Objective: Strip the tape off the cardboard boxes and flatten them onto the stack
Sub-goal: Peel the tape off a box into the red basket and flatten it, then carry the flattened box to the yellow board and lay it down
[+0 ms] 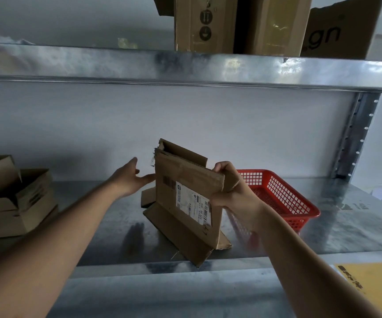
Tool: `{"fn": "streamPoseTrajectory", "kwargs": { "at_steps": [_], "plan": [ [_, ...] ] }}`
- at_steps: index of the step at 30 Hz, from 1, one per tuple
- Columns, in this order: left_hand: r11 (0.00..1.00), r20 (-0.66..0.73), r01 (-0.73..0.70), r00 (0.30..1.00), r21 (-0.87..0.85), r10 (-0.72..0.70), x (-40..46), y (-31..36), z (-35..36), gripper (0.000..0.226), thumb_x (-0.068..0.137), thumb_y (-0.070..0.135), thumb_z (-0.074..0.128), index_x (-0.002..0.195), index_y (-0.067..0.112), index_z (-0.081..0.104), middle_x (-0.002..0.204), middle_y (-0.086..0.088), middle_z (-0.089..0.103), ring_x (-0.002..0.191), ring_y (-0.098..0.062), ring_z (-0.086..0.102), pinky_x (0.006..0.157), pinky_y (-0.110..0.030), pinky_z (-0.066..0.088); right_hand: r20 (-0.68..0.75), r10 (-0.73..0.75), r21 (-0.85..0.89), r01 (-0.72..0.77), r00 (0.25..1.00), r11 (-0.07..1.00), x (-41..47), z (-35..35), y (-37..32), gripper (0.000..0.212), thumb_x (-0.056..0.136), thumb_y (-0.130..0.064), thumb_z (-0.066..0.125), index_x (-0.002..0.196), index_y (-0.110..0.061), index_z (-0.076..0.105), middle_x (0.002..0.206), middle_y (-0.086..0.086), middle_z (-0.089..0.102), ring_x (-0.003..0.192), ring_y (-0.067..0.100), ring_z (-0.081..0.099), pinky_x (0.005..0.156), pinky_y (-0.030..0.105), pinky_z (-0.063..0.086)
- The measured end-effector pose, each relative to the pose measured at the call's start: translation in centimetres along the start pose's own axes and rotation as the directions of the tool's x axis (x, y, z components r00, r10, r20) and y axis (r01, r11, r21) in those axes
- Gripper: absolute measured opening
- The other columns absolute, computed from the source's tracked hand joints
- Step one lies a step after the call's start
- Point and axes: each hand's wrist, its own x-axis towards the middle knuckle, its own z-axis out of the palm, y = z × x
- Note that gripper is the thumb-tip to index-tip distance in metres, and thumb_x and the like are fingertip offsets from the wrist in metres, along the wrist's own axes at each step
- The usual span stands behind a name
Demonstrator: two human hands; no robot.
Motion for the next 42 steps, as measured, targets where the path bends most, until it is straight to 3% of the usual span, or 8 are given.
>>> {"fn": "streamPoseTrajectory", "kwargs": {
  "at_steps": [7, 12, 18, 21, 24, 31, 35, 42],
  "plan": [
    [0.947, 0.06, 0.096, 0.995, -0.305, -0.082, -0.1, -1.9, 0.7, 0.126, 0.07, 0.073, 0.079, 0.165, 0.019, 0.017, 0.165, -0.011, 0.035, 0.147, -0.03, 0.041, 0.117, -0.045, 0.038, -0.011, 0.126, 0.293, -0.117, 0.992, 0.949, -0.6, -0.5, -0.6, 0.072, 0.069, 0.006, 0.046, 0.134, -0.022, 0.056, 0.131, 0.023, 0.063, 0.118, 0.039, 0.064, 0.102, 0.063, 0.048],
    [0.88, 0.098, 0.165, 0.986, -0.445, -0.136, -1.5, -2.2, 0.5, 0.093, 0.061, 0.075, 0.079, 0.129, 0.019, 0.048, 0.115, -0.001, 0.06, 0.098, -0.018, 0.058, 0.075, -0.036, 0.048, -0.184, 0.322, 0.378, -0.235, 0.929, 0.896, -1.3, -1.0, -1.1, 0.02, 0.091, -0.006, 0.048, 0.108, -0.008, 0.058, 0.099, 0.02, 0.072, 0.086, 0.033, 0.075, 0.076, 0.047, 0.061],
    [0.951, -0.125, 0.249, 0.954, -0.184, -0.273, -1.8, -1.5, 0.5, 0.126, 0.061, 0.088, 0.072, 0.146, 0.007, 0.027, 0.144, -0.016, 0.05, 0.127, -0.038, 0.054, 0.097, -0.047, 0.049, -0.448, 0.105, 0.045, -0.096, 0.888, 0.994, 0.0, -0.1, -0.6, 0.06, 0.098, -0.016, 0.069, 0.142, -0.031, 0.031, 0.111, 0.015, 0.071, 0.097, 0.023, 0.074, 0.061, 0.027, 0.061],
    [0.943, -0.254, 0.318, 0.908, -0.096, -0.332, -2.3, -1.6, 0.3, 0.122, 0.064, 0.09, 0.068, 0.143, 0.006, 0.028, 0.145, -0.02, 0.051, 0.129, -0.044, 0.054, 0.097, -0.049, 0.049, -0.331, -0.026, -0.268, -0.068, 0.943, 0.961, -0.2, 0.2, 1.0, 0.095, 0.09, -0.029, 0.079, 0.154, -0.043, 0.01, 0.13, 0.008, 0.065, 0.114, 0.023, 0.067, 0.09, 0.031, 0.058],
    [0.941, -0.302, 0.337, 0.894, -0.036, -0.332, -2.8, -2.1, 0.3, 0.113, 0.066, 0.091, 0.066, 0.136, 0.008, 0.031, 0.138, -0.02, 0.056, 0.123, -0.044, 0.058, 0.09, -0.047, 0.049, -0.27, 0.054, -0.419, -0.168, 0.961, 0.892, -1.1, 1.1, 1.9, 0.084, 0.069, -0.053, 0.088, 0.141, -0.048, 0.045, 0.131, -0.007, 0.059, 0.117, 0.025, 0.063, 0.091, 0.045, 0.062],
    [0.975, -0.191, 0.207, 0.963, 0.083, -0.188, -4.2, -4.1, 1.4, 0.094, 0.081, 0.091, 0.045, 0.159, 0.051, 0.011, 0.156, -0.019, 0.03, 0.134, -0.047, 0.045, 0.098, -0.053, 0.047, -0.357, 0.04, -0.323, -0.163, 0.933, 0.932, -2.8, 1.9, 2.0, 0.071, 0.075, -0.02, 0.091, 0.138, -0.029, 0.061, 0.11, -0.012, 0.066, 0.095, 0.003, 0.063, 0.063, 0.012, 0.056],
    [0.972, -0.075, 0.048, 0.997, 0.232, -0.031, -5.4, -4.7, 1.4, 0.074, 0.095, 0.076, 0.041, 0.16, 0.041, 0.031, 0.155, -0.007, 0.014, 0.142, -0.046, 0.025, 0.115, -0.054, 0.033, -0.401, 0.066, -0.244, -0.176, 0.914, 0.954, -3.6, 2.2, 2.2, 0.068, 0.083, -0.014, 0.085, 0.144, -0.023, 0.058, 0.111, -0.011, 0.066, 0.094, 0.003, 0.062, 0.061, 0.011, 0.055],
    [0.857, 0.16, -0.207, 0.976, 0.472, 0.148, -6.8, -6.4, 1.5, 0.074, 0.104, 0.066, 0.009, 0.166, 0.028, 0.003, 0.173, 0.008, -0.01, 0.159, -0.017, -0.009, 0.128, -0.05, -0.004, -0.478, 0.09, -0.108, -0.161, 0.874, 0.981, -6.2, 3.8, 2.8, 0.058, 0.091, -0.011, 0.077, 0.143, -0.027, 0.058, 0.138, 0.006, 0.06, 0.105, 0.02, 0.066, 0.06, 0.021, 0.059]
  ]
}}
